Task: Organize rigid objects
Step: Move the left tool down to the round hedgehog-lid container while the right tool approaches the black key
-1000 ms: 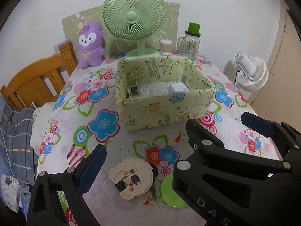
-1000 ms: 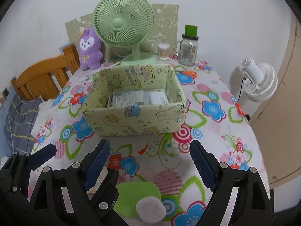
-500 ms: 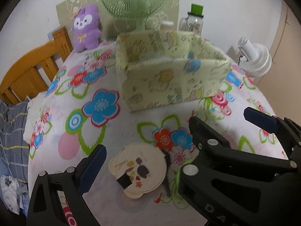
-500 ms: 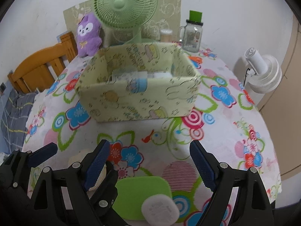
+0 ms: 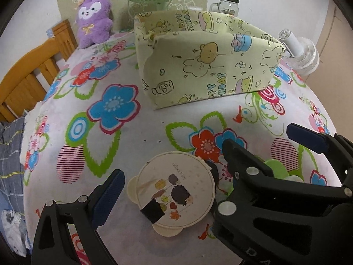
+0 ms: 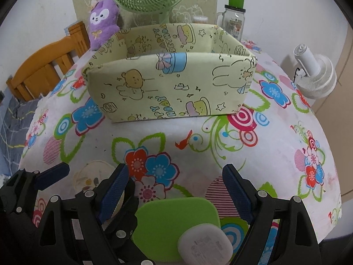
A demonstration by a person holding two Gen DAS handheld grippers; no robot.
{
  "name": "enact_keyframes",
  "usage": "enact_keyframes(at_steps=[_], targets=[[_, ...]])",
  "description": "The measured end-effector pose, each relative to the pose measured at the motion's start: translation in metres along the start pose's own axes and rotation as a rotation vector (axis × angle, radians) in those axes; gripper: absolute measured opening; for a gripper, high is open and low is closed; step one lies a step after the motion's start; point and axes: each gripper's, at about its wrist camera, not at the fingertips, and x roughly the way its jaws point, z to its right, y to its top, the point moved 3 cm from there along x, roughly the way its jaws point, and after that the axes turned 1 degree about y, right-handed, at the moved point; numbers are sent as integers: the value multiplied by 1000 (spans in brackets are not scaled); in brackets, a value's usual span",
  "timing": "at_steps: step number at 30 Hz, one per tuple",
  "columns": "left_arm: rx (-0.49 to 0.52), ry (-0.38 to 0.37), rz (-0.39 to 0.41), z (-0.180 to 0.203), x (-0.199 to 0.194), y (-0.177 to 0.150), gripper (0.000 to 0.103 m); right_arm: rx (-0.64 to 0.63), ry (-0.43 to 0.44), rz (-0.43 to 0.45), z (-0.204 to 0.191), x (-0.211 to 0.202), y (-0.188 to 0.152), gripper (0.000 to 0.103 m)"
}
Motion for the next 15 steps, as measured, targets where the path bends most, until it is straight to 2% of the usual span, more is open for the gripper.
enact_keyframes(at_steps=[8,15], targets=[[24,-26,-19,-3,10,-3,100,12,-20,-26,-3,9,-4,89],[-5,-50,-43,-8,11,-6,100,17,-13,-26,-7,10,-5,89]])
